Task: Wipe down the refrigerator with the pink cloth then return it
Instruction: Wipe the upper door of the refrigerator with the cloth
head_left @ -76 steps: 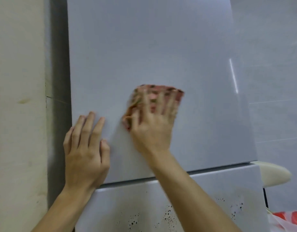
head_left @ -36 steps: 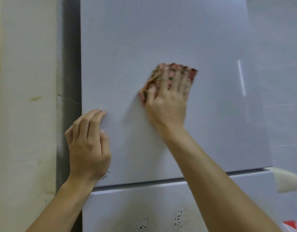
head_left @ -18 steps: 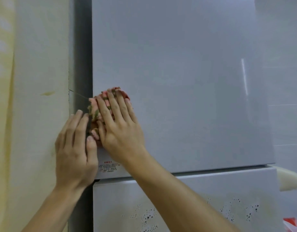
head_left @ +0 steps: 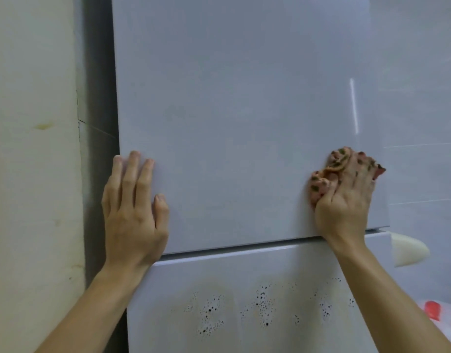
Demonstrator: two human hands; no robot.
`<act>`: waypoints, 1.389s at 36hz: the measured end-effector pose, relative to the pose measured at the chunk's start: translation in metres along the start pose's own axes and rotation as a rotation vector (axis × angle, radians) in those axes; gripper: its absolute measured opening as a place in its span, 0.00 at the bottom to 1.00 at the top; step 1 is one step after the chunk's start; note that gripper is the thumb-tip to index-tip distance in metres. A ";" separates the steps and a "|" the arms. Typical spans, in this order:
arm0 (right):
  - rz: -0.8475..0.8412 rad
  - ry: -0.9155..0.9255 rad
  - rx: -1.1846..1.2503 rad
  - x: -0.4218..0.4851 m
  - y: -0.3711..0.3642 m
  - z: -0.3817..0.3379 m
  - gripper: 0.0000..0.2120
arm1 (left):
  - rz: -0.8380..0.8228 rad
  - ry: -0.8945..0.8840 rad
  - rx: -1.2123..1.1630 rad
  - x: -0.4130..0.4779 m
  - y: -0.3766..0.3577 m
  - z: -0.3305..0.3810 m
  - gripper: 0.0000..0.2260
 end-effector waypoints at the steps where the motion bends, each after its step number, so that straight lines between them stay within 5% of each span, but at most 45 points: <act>1: 0.003 -0.039 0.013 -0.001 0.000 -0.002 0.34 | 0.001 -0.003 0.003 -0.001 0.000 0.000 0.27; 6: 0.075 -0.083 -0.001 -0.009 -0.006 -0.024 0.34 | 0.016 -0.026 -0.016 -0.002 -0.004 0.003 0.26; 17: -0.014 0.673 0.076 -0.160 -0.033 -0.218 0.29 | 0.011 0.011 -0.347 -0.001 0.003 0.000 0.25; 24: -0.054 0.825 0.166 -0.152 -0.027 -0.207 0.25 | 0.037 0.012 -0.281 -0.001 0.005 0.011 0.25; 35: 0.042 0.753 -0.117 -0.062 -0.001 -0.065 0.30 | 0.090 0.034 -0.108 0.002 -0.003 0.021 0.23; 43: 0.023 0.390 -0.179 0.003 0.019 0.073 0.30 | 0.111 0.022 -0.136 0.004 0.005 0.022 0.22; 50: 0.043 0.269 -0.073 -0.013 0.002 0.032 0.31 | 0.101 0.002 -0.181 0.003 0.008 0.016 0.23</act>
Point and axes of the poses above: each hand's wrist, its own x-axis towards the middle knuckle, its own y-axis out of the back of the hand, z = x × y, the point moved 8 cm from there along x, towards the middle knuckle, and after that the axes turned 10 degrees about -x, right-handed, at the moved point
